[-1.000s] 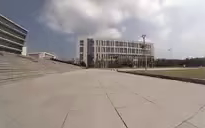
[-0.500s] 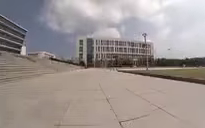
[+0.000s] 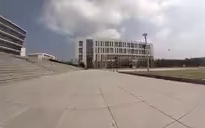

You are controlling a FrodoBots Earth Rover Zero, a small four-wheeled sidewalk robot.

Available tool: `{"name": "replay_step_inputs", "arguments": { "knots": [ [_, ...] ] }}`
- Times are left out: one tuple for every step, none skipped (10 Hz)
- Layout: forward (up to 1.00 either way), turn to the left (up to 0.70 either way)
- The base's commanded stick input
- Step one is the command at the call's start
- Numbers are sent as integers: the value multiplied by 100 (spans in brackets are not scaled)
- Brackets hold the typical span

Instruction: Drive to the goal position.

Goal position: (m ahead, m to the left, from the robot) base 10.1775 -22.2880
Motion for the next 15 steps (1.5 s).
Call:
{"name": "replay_step_inputs", "arguments": {
  "knots": [
    [70,0],
    [70,0],
    [70,0],
    [70,0],
    [70,0],
    [70,0],
    [70,0],
    [70,0],
    [70,0],
    [70,0],
    [70,0],
    [70,0],
    [70,0],
    [70,0],
    [70,0]
  ]
}}
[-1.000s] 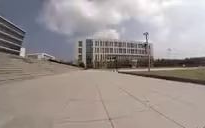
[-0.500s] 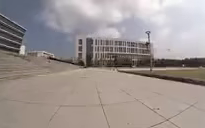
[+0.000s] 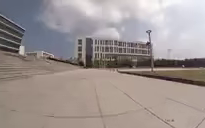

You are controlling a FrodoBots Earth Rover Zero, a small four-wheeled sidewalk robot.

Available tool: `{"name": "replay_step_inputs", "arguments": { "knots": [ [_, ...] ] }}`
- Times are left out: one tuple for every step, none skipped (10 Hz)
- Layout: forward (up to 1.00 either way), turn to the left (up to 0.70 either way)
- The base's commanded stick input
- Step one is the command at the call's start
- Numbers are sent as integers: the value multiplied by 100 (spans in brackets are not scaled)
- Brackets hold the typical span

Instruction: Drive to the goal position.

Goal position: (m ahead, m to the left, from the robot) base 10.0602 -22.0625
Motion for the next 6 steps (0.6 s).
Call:
{"name": "replay_step_inputs", "arguments": {
  "knots": [
    [70,0],
    [70,0],
    [70,0],
    [70,0],
    [70,0],
    [70,0]
  ]
}}
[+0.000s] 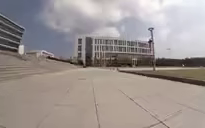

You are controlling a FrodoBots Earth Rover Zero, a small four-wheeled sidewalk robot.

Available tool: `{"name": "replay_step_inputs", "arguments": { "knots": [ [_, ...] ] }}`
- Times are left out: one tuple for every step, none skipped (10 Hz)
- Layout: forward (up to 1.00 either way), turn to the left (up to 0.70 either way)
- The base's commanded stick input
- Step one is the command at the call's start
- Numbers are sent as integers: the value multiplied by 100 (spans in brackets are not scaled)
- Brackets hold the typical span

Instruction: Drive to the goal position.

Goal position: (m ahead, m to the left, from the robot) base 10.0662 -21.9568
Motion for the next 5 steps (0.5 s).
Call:
{"name": "replay_step_inputs", "arguments": {
  "knots": [
    [70,0],
    [70,0],
    [70,0],
    [70,0],
    [70,0]
  ]
}}
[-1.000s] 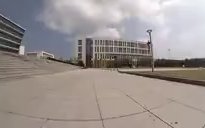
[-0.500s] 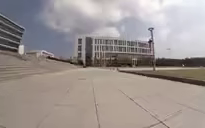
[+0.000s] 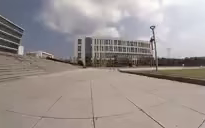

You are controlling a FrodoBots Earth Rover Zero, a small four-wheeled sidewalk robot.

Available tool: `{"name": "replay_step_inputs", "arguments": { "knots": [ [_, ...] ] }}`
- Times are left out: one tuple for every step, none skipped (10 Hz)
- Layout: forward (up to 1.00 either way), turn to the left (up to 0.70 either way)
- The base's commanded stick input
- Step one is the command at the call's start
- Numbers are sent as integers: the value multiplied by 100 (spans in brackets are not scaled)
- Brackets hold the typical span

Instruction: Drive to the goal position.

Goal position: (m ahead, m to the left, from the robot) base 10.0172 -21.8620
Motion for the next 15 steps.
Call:
{"name": "replay_step_inputs", "arguments": {
  "knots": [
    [70,0],
    [70,0],
    [70,0],
    [70,0],
    [70,0],
    [70,0],
    [70,0],
    [70,0],
    [70,0],
    [70,0],
    [70,0],
    [70,0],
    [70,0],
    [70,0],
    [70,0]
  ]
}}
